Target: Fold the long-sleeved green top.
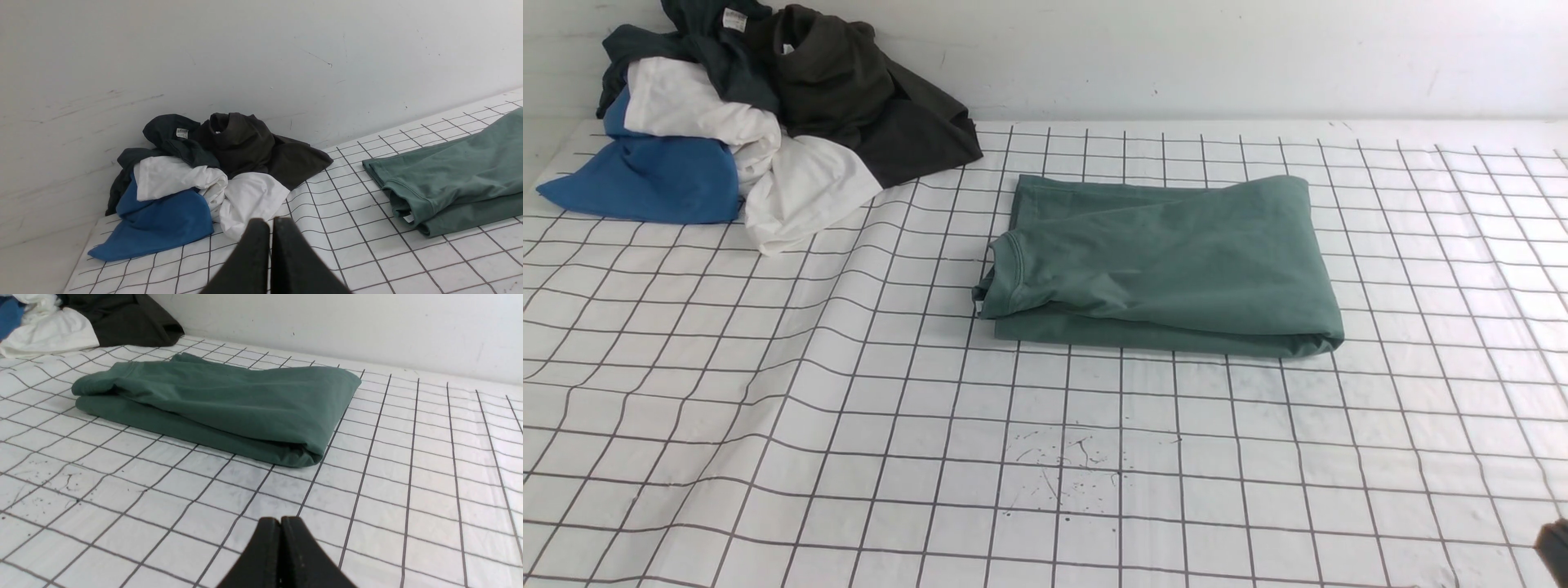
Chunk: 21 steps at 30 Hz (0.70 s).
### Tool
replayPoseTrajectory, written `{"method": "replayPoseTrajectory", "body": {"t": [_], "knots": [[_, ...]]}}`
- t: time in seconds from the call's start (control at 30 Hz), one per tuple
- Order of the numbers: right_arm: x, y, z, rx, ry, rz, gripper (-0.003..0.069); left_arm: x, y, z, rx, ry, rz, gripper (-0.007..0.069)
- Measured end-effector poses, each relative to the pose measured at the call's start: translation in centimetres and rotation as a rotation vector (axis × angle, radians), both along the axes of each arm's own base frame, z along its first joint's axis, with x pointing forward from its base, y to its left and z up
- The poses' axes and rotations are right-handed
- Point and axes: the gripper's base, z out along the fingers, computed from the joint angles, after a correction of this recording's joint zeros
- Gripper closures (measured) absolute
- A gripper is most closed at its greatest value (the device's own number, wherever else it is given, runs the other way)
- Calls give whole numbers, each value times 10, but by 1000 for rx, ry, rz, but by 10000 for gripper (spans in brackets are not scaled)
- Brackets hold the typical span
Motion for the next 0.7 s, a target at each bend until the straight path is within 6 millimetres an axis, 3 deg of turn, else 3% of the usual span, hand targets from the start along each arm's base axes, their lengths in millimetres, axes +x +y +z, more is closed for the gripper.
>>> {"method": "replayPoseTrajectory", "body": {"t": [0.2, 0.4, 0.7], "knots": [[-13, -8, -5, 1, 2, -94, 666, 0, 0, -1, 1, 2, 0, 631], [-13, -15, -5, 0, 7, -232, 666, 0, 0, 0, 0, 0, 0, 631], [-13, -17, -5, 5, 10, -253, 666, 0, 0, 0, 0, 1, 0, 631]]}}
